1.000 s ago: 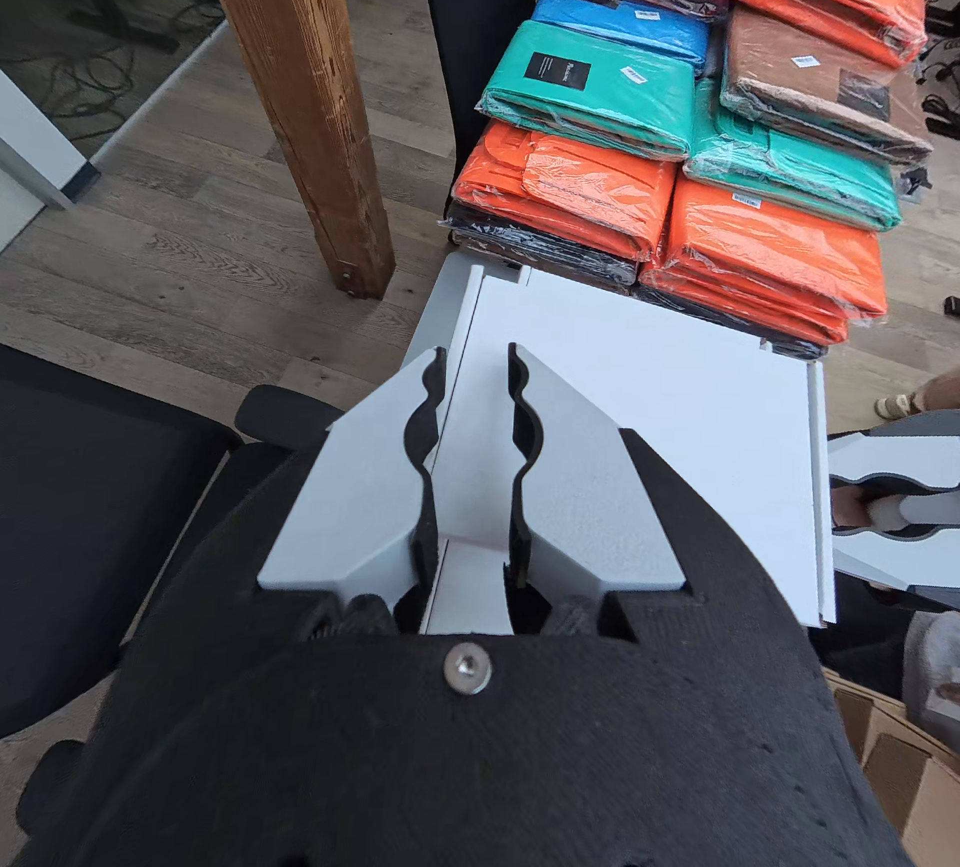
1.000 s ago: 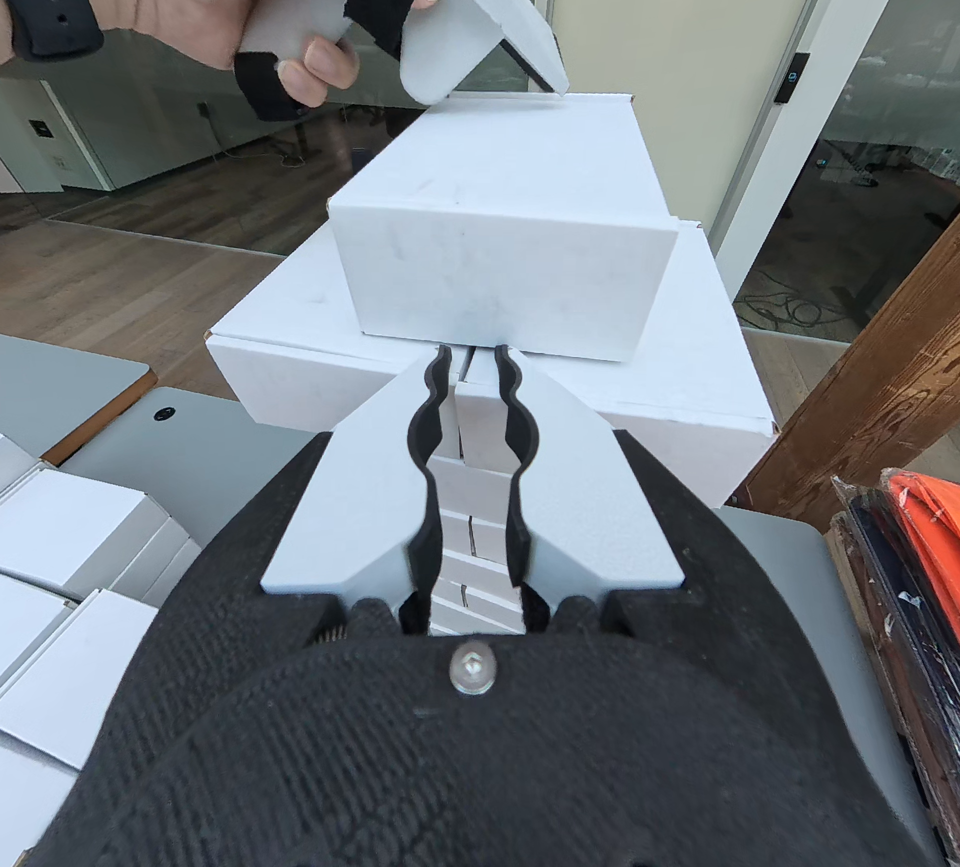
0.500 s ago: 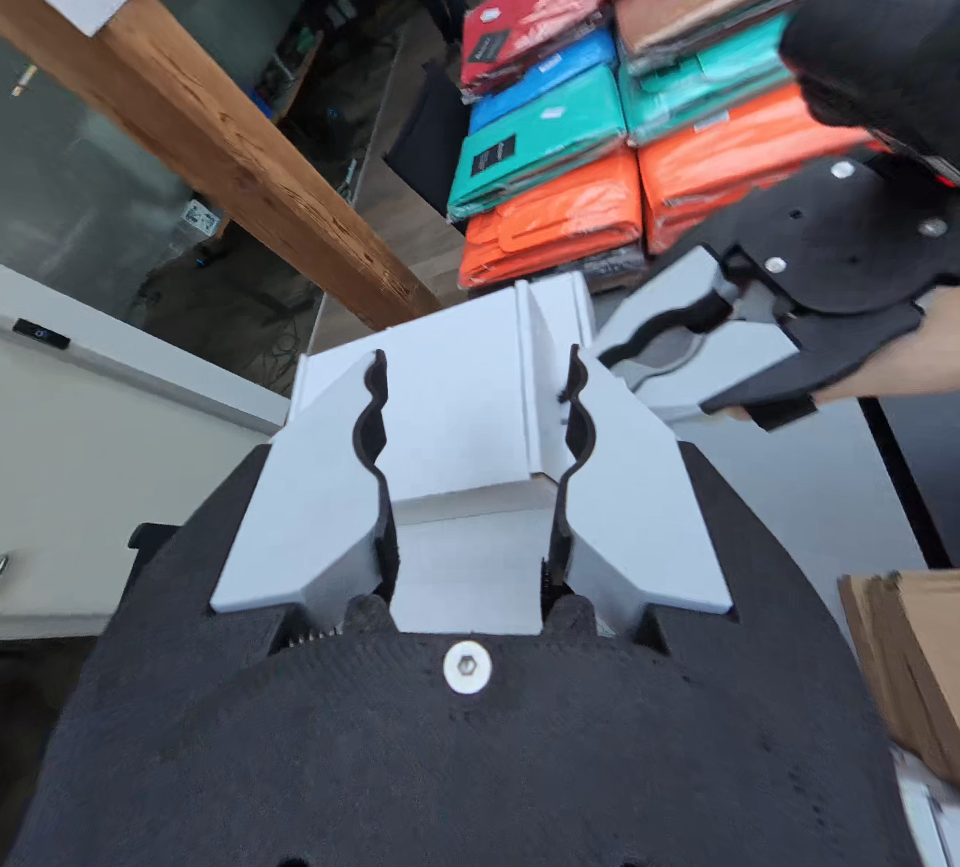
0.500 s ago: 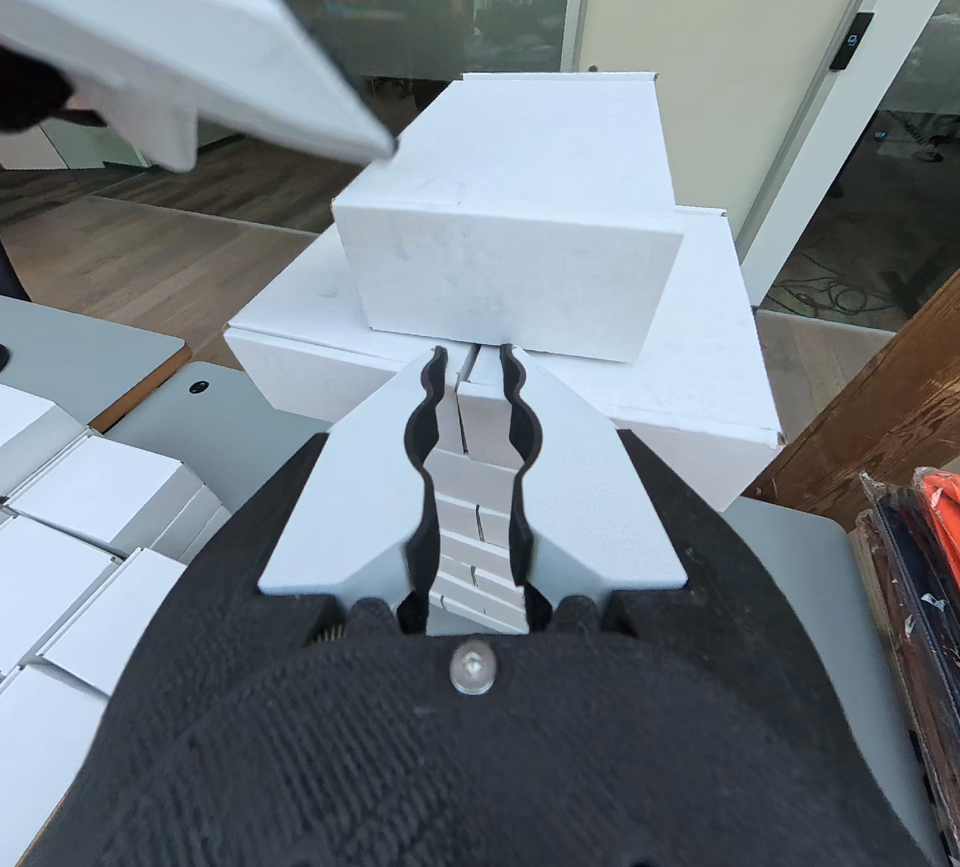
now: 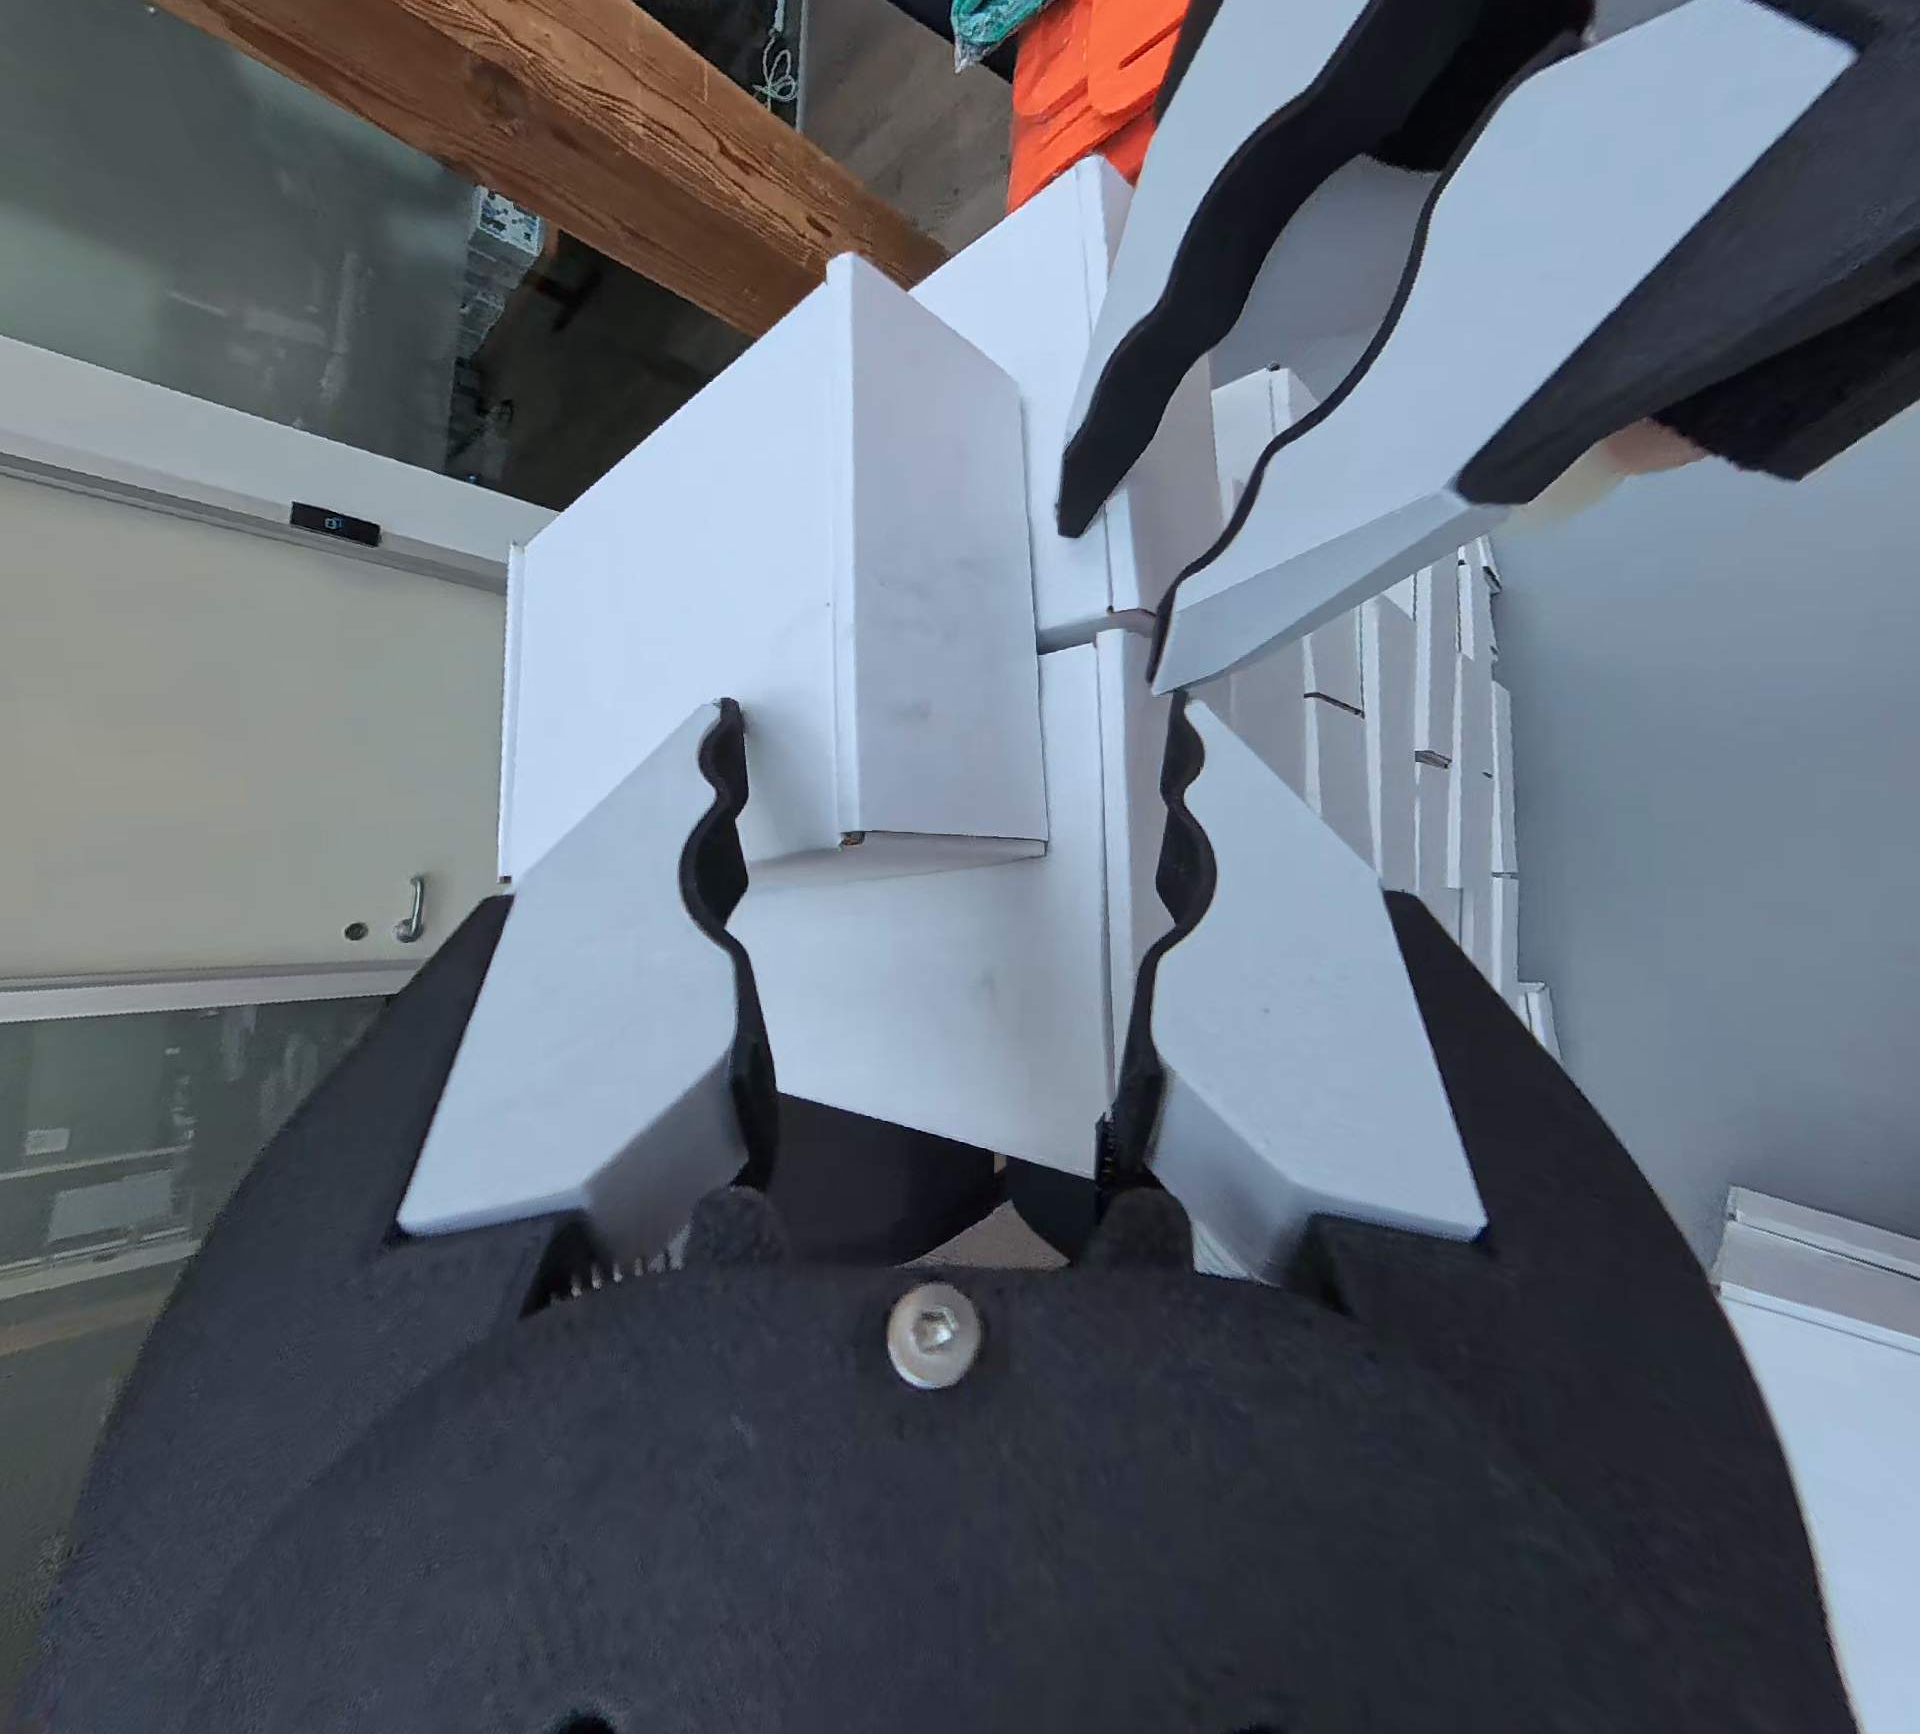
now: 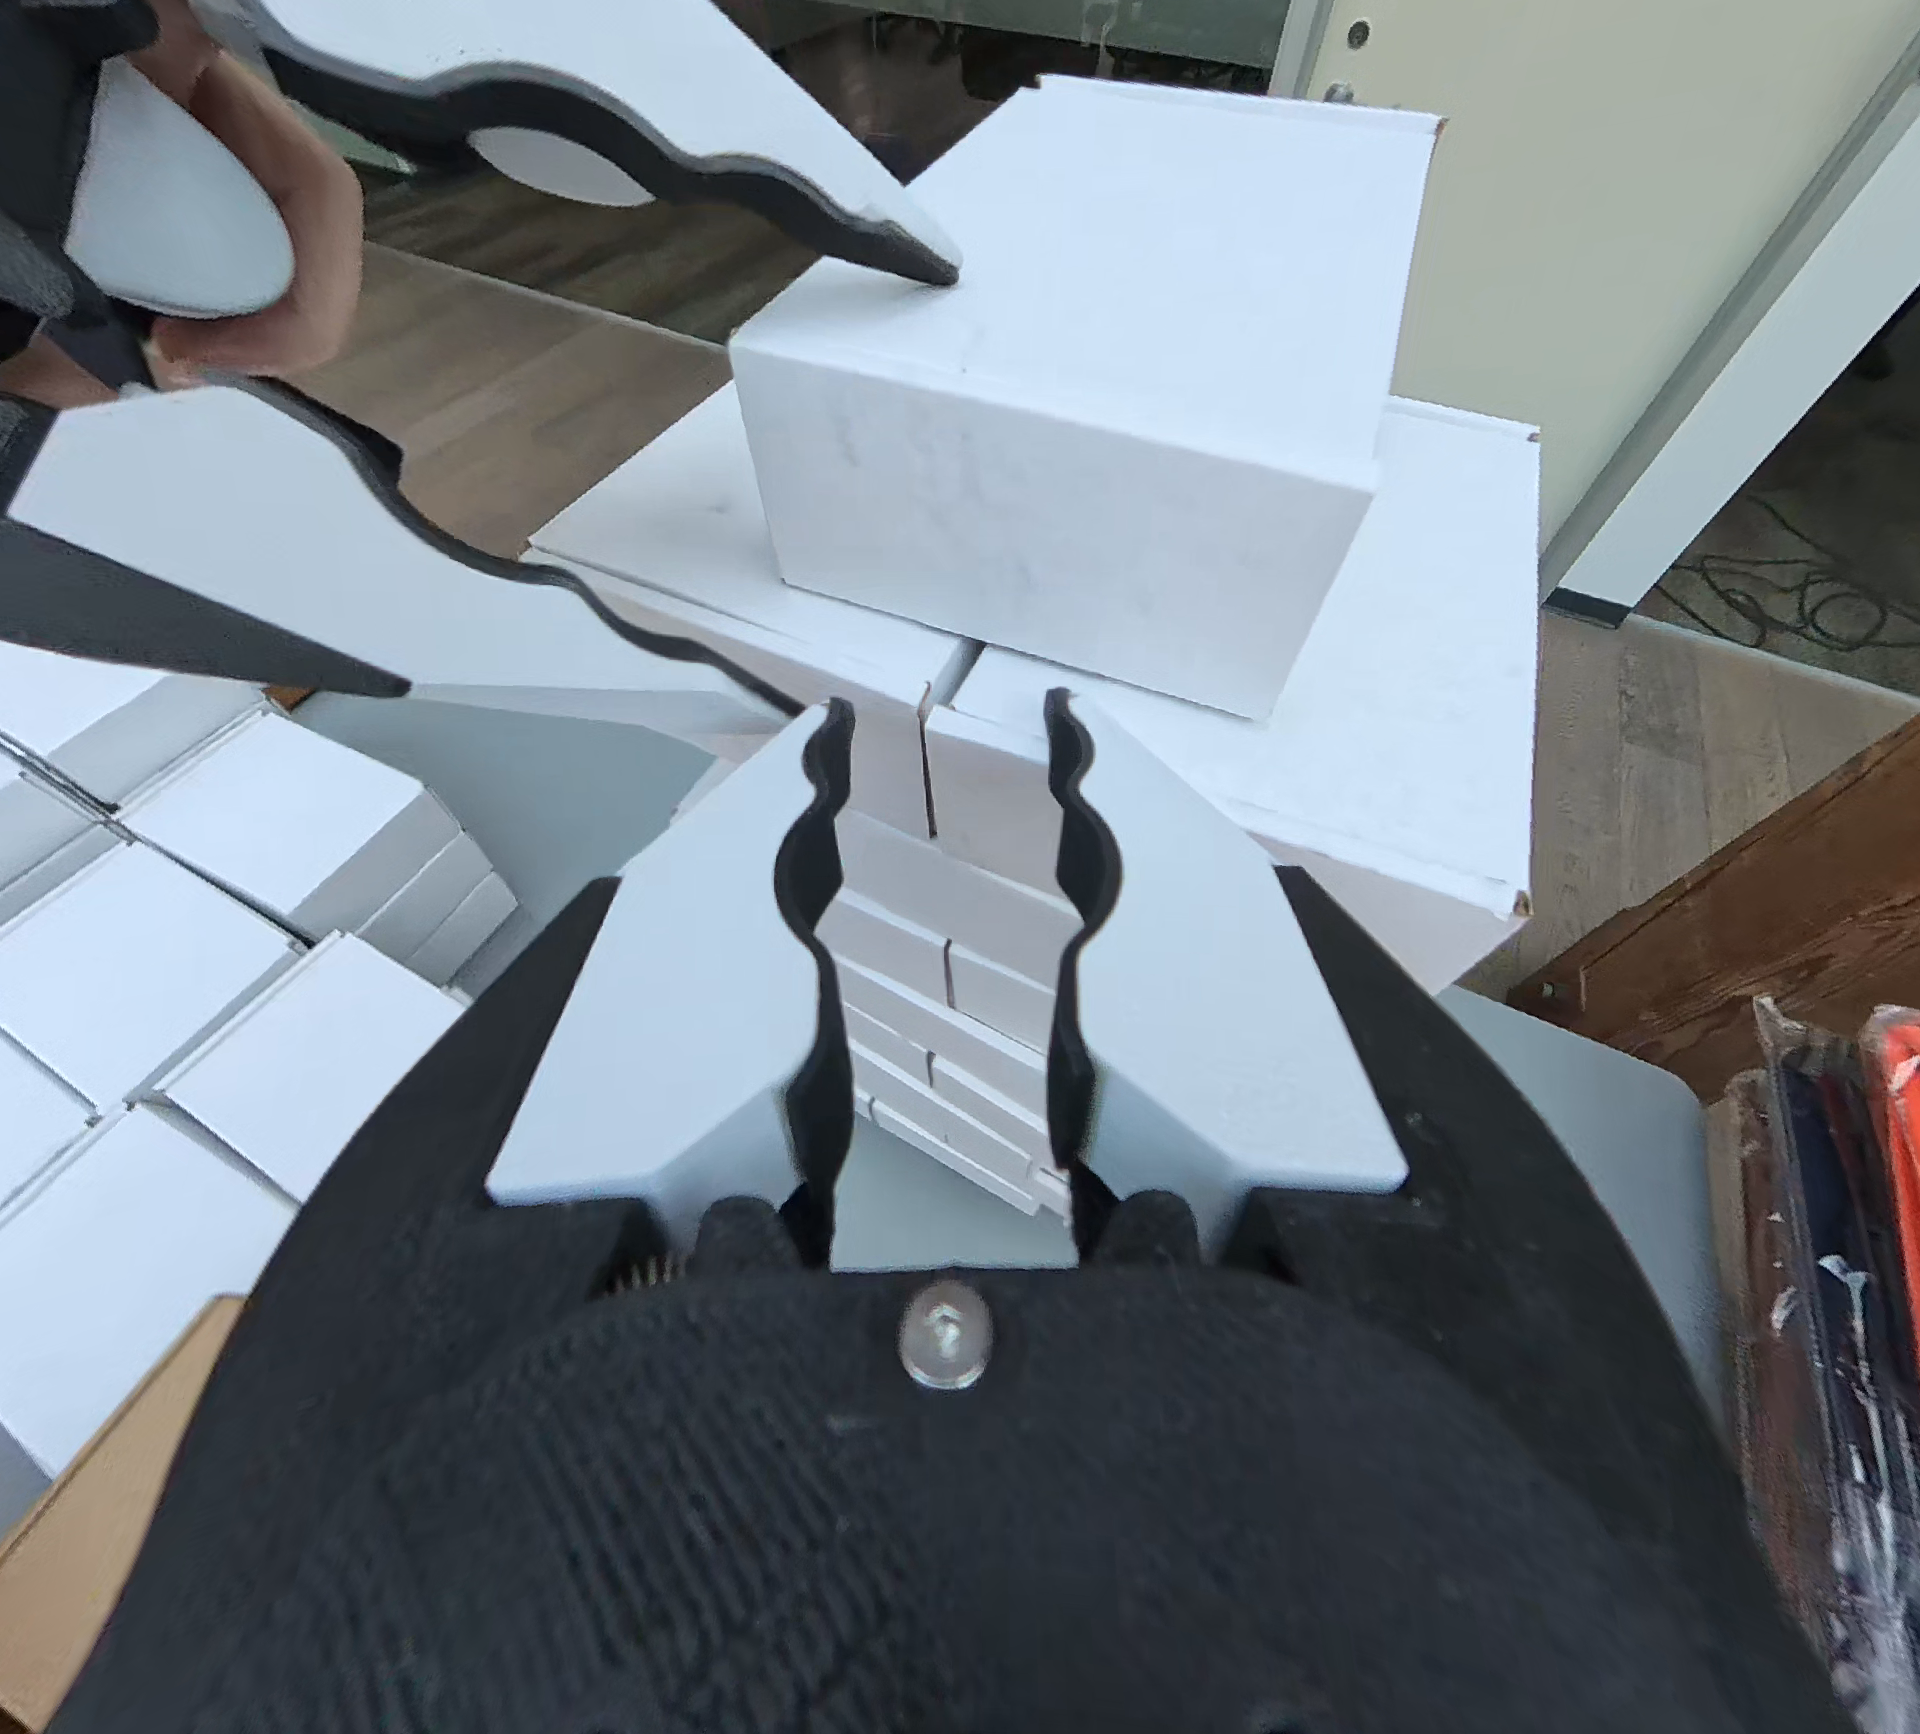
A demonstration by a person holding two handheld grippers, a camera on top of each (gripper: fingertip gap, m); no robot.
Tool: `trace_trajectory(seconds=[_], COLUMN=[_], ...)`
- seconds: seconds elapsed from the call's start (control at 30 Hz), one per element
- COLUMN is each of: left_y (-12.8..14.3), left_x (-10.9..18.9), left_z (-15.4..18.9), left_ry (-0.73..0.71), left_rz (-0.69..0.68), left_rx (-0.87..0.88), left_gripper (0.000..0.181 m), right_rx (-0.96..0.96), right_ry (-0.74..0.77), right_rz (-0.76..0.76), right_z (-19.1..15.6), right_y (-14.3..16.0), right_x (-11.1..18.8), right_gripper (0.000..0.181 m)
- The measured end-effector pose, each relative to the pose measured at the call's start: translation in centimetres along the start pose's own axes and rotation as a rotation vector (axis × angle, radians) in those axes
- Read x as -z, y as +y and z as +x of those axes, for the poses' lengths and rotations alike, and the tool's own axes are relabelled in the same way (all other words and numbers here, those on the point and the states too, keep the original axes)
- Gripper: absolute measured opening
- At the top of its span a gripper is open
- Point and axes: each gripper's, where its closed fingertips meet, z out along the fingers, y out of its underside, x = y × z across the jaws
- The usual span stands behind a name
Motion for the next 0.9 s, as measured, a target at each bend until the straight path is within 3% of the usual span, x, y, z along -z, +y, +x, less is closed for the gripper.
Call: trace_trajectory(seconds=[0.03, 0.13, 0.27, 0.33, 0.4, 0.53, 0.73, 0.9], left_y=[0.1, -0.3, -0.2, -0.2, -0.4, -0.5, -0.6, -0.9], left_x=[0.0, 0.1, 0.1, 0.1, 0.2, 0.2, 0.2, 0.2], left_z=[-0.1, -0.2, -0.3, -0.3, -0.3, -0.6, -0.9, -1.3], left_ry=[-0.009, -0.015, -0.013, -0.014, -0.011, -0.006, -0.002, 0.0], left_rz=[0.0, 0.031, 0.024, 0.02, 0.03, 0.051, 0.073, 0.108], left_rx=[-0.001, 0.033, 0.043, 0.04, 0.058, 0.115, 0.164, 0.24], left_gripper=[0.078, 0.072, 0.074, 0.073, 0.071, 0.069, 0.067, 0.063], right_rx=[0.029, 0.112, 0.159, 0.195, 0.152, 0.098, 0.347, 0.325], right_ry=[0.001, 0.0, 0.025, 0.018, -0.078, -0.288, -0.225, -0.265], right_rz=[-0.011, -0.007, 0.214, 0.233, 0.168, 0.095, 0.103, 0.08], right_z=[0.1, 0.2, 2.8, 5.2, 6.8, 5.9, 5.0, 4.5], right_y=[0.1, 0.1, -2.8, -3.2, -2.1, -0.9, -2.2, -2.9], right_x=[0.1, 1.2, 4.5, 5.1, 4.1, 2.6, 1.5, 0.8], right_gripper=[0.038, 0.037, 0.036, 0.04, 0.047, 0.048, 0.047, 0.052])
